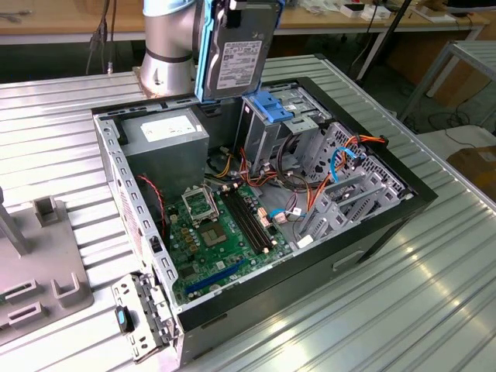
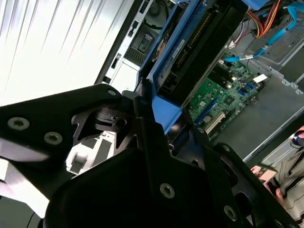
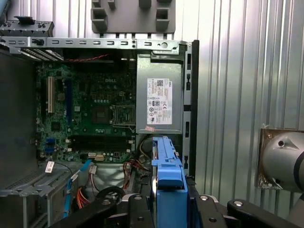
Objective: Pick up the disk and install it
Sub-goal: 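Pick up the disk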
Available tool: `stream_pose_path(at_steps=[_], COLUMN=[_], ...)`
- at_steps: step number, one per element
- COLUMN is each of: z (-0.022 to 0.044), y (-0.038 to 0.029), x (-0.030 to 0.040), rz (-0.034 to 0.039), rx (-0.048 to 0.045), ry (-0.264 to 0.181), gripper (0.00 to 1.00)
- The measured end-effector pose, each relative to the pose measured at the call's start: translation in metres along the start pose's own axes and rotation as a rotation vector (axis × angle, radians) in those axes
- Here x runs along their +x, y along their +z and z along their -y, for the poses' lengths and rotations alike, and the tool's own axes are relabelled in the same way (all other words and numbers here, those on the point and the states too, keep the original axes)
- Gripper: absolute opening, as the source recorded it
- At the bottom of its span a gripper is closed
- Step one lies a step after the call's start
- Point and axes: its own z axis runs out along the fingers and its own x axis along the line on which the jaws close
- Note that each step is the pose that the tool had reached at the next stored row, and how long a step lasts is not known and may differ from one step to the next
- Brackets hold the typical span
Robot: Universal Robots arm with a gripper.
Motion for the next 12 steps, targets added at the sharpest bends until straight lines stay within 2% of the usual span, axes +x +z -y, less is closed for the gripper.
stream_pose_path(at_steps=[1, 4, 7, 9, 12], z=[0.0053, 0.0057, 0.0125, 0.0252, 0.0346], y=[0.0001, 0.0001, 0.0002, 0.0004, 0.0005], x=[0.0002, 0.0002, 0.0004, 0.0009, 0.0013], rz=[0.0001, 0.0001, 0.0, 0.0001, 0.0], rx=[0.0, 0.0, 0.0, 0.0001, 0.0], ry=[0.0, 0.0, 0.0, 0.0, 0.0], gripper=[0.37, 0.37, 0.37, 0.37, 0.37])
